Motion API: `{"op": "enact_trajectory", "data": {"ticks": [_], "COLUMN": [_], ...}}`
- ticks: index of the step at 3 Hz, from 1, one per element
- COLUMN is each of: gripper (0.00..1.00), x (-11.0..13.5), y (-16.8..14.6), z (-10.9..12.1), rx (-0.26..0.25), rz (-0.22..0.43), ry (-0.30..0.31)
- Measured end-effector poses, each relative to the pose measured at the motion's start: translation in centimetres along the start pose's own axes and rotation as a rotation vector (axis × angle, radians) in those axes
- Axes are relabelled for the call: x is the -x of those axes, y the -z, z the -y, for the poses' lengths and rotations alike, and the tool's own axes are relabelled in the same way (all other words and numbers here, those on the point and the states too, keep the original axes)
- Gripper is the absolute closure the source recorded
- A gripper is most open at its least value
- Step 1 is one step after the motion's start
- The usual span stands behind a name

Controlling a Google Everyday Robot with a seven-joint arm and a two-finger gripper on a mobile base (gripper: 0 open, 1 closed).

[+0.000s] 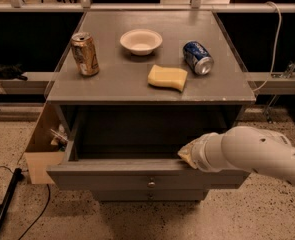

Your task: Open top drawer

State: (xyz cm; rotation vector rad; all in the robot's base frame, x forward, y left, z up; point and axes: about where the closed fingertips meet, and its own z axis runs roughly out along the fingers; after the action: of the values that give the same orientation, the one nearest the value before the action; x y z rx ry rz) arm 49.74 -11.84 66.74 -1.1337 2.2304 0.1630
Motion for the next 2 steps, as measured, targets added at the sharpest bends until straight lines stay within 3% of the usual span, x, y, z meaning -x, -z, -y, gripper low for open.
{"op": "enact_trajectory", "data": {"ticks": [1,2], "gripper": [1.00,1.00], "x": [-0.9,-3.8], "y": [0.1,1.6], "z": [-1.1,-4.6], "rx": [0.023,0.064], "rz": [-0.013,-0.009], "ry": [0.000,-0.034]}}
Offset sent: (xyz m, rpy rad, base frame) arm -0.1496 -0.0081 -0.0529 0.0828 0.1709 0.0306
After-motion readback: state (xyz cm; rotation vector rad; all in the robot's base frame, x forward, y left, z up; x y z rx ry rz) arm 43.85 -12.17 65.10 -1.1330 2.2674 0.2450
